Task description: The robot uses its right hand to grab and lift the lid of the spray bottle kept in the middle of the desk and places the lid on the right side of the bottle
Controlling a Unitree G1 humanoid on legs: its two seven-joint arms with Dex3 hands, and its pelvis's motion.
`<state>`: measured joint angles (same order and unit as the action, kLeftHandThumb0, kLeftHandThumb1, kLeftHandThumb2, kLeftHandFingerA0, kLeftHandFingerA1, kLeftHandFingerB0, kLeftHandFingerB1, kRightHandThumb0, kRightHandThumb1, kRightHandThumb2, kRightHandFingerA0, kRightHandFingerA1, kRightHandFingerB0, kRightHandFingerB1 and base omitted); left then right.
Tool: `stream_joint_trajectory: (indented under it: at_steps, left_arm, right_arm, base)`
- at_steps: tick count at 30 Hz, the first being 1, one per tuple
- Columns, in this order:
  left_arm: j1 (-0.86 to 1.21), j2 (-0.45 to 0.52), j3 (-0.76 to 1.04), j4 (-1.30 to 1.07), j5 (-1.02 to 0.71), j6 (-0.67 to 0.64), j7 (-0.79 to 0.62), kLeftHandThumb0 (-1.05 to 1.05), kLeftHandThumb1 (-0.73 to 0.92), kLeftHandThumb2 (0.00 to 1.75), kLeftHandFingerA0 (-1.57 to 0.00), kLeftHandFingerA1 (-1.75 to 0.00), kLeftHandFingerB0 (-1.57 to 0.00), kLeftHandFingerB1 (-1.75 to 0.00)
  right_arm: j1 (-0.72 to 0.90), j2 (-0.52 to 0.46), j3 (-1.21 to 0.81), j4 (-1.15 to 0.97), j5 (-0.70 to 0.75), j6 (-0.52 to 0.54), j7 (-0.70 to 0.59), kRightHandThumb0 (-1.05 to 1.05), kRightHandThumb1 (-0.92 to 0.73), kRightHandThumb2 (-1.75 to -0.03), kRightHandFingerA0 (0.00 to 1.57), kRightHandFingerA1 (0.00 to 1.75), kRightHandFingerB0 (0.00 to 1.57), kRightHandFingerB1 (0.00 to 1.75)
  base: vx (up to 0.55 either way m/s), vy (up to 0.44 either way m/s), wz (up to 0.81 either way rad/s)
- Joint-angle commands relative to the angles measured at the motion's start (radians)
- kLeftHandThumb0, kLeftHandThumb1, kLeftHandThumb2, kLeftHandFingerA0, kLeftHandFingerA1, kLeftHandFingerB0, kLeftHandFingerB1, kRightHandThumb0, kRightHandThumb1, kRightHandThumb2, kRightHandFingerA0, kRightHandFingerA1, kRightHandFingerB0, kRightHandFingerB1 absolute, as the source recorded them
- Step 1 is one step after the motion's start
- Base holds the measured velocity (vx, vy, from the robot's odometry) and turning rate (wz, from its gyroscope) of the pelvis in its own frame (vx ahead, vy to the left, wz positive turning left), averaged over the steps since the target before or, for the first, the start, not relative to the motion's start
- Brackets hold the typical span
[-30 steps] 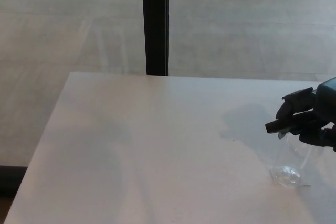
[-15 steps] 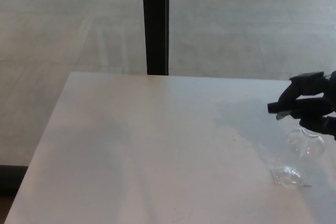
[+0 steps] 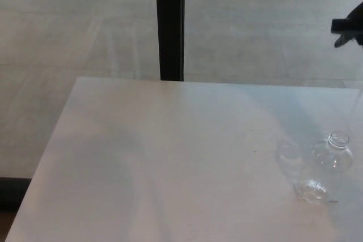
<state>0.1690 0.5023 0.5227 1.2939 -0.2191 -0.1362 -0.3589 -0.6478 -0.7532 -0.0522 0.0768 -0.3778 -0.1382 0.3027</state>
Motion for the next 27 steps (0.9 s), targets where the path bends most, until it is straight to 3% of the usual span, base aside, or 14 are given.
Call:
stream_joint_trajectory:
  at_steps: [1,3,4,5,6,7,9,12,16,25,27]
  left_arm:
    - [0.000,0.019,0.001,0.005,-0.007,-0.017,0.013,-0.82,0.82,0.64,-0.58,-0.49,-0.41,-0.38]
    - [0.003,0.019,-0.002,0.003,-0.004,-0.024,0.008,-0.81,0.83,0.65,-0.57,-0.48,-0.40,-0.39]
    - [0.005,0.020,-0.007,0.003,0.001,-0.033,0.001,-0.82,0.69,1.06,-0.49,-0.59,-0.32,-0.51]
    - [0.006,0.020,-0.010,0.001,0.004,-0.032,0.009,-0.81,0.84,0.65,-0.56,-0.47,-0.39,-0.38]
    - [0.005,0.019,-0.006,0.002,-0.002,-0.029,0.007,-0.81,0.84,0.65,-0.55,-0.48,-0.39,-0.38]
    - [0.004,0.019,-0.005,0.000,-0.005,-0.025,0.006,-0.81,0.83,0.65,-0.57,-0.50,-0.41,-0.39]
    - [0.004,0.019,-0.004,-0.001,-0.006,-0.023,0.006,-0.81,0.83,0.65,-0.57,-0.50,-0.41,-0.39]
    - [0.000,0.014,-0.004,0.002,-0.005,-0.023,0.012,-0.81,0.83,0.65,-0.57,-0.48,-0.40,-0.38]
    - [0.002,0.012,-0.001,-0.001,-0.009,-0.023,0.004,-0.81,0.83,0.65,-0.54,-0.49,-0.39,-0.39]
    - [-0.008,0.009,0.002,0.008,-0.009,-0.022,0.016,-0.83,0.80,0.65,-0.60,-0.50,-0.41,-0.39]
    - [-0.009,0.010,-0.002,0.008,-0.004,-0.029,0.017,-0.80,0.82,0.66,-0.58,-0.46,-0.42,-0.38]
  right_arm:
    - [-0.089,-0.033,-0.082,0.083,0.092,0.068,0.034,-0.24,-0.63,-0.78,0.89,1.62,0.91,0.83]
    - [-0.129,-0.042,-0.115,0.131,0.112,0.085,0.031,-0.22,-0.64,-0.81,0.87,1.60,0.91,0.86]
    - [-0.145,-0.041,-0.136,0.160,0.135,0.080,0.030,-0.19,-0.63,-0.82,0.87,1.62,0.91,0.88]
    - [-0.149,-0.041,-0.149,0.169,0.133,0.087,0.017,-0.20,-0.64,-0.79,0.87,1.61,0.91,0.87]
    - [-0.152,-0.038,-0.160,0.163,0.125,0.142,0.010,-0.22,-0.66,-0.78,0.87,1.62,0.90,0.90]
    - [-0.141,-0.026,-0.187,0.185,0.157,0.132,0.004,-0.14,-0.61,-0.90,0.87,1.53,0.88,0.97]
    - [-0.138,-0.020,-0.201,0.196,0.169,0.126,0.004,-0.14,-0.61,-0.90,0.87,1.53,0.88,0.97]
    - [-0.046,0.003,-0.242,0.248,0.192,0.042,-0.030,-0.14,-0.59,-0.92,0.88,1.50,0.91,0.93]
    - [0.153,0.063,-0.255,0.252,0.187,-0.029,-0.073,-0.17,-0.65,-0.80,0.91,1.42,0.93,0.82]
    - [0.399,0.105,-0.150,0.303,0.086,-0.102,-0.154,-0.28,-0.72,-0.71,0.88,1.59,0.92,0.75]
    - [0.446,0.130,-0.091,0.373,0.032,-0.167,-0.222,-0.34,-0.71,-0.73,0.89,1.58,0.91,0.74]
  base:
    - [0.00,0.000,0.00]
    - [0.00,0.000,0.00]
    - [0.00,0.000,0.00]
    - [0.00,0.000,0.00]
    - [0.00,0.000,0.00]
    - [0.00,0.000,0.00]
    - [0.00,0.000,0.00]
    - [0.00,0.000,0.00]
    - [0.00,0.000,0.00]
    - [0.00,0.000,0.00]
    - [0.00,0.000,0.00]
